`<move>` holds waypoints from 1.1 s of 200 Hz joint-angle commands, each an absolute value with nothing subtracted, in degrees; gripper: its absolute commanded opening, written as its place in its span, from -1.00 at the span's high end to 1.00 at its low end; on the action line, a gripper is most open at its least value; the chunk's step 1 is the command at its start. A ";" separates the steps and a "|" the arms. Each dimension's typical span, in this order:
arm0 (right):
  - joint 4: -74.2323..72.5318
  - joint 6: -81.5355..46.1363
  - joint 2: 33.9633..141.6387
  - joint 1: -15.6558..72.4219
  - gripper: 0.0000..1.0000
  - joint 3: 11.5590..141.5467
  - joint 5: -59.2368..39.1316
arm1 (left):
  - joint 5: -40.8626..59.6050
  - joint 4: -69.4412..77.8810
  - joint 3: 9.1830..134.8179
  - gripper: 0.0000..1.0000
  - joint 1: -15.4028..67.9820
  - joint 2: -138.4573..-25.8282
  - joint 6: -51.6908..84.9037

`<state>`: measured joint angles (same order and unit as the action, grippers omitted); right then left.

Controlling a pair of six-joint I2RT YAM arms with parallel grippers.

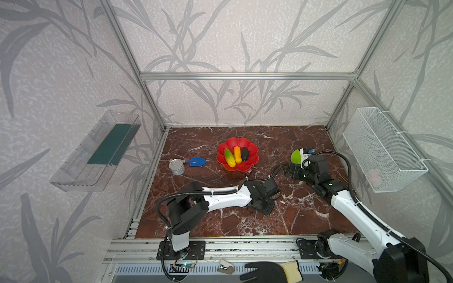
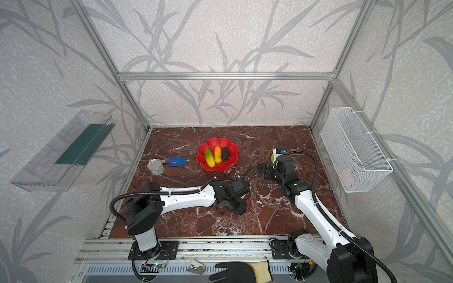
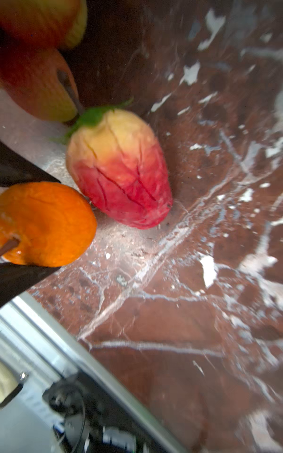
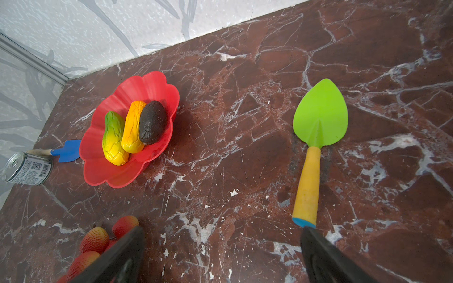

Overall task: Place and organize the fake fruits in the fruit bowl
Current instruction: 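Place the orange in the bowl near the papaya with the left gripper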

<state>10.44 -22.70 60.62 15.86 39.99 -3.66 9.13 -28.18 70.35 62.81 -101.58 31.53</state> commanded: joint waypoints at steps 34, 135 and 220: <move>8.58 -22.72 62.73 15.38 -0.98 41.40 -5.39 | 9.38 -26.59 73.03 0.30 48.98 -88.74 25.75; 14.74 -18.48 60.90 15.38 -0.98 42.61 -5.35 | 9.00 -31.87 92.18 0.33 31.65 -110.69 17.76; 16.43 -17.83 59.94 15.38 -0.98 40.87 -5.94 | 10.48 -36.03 96.64 0.22 29.95 -121.80 20.91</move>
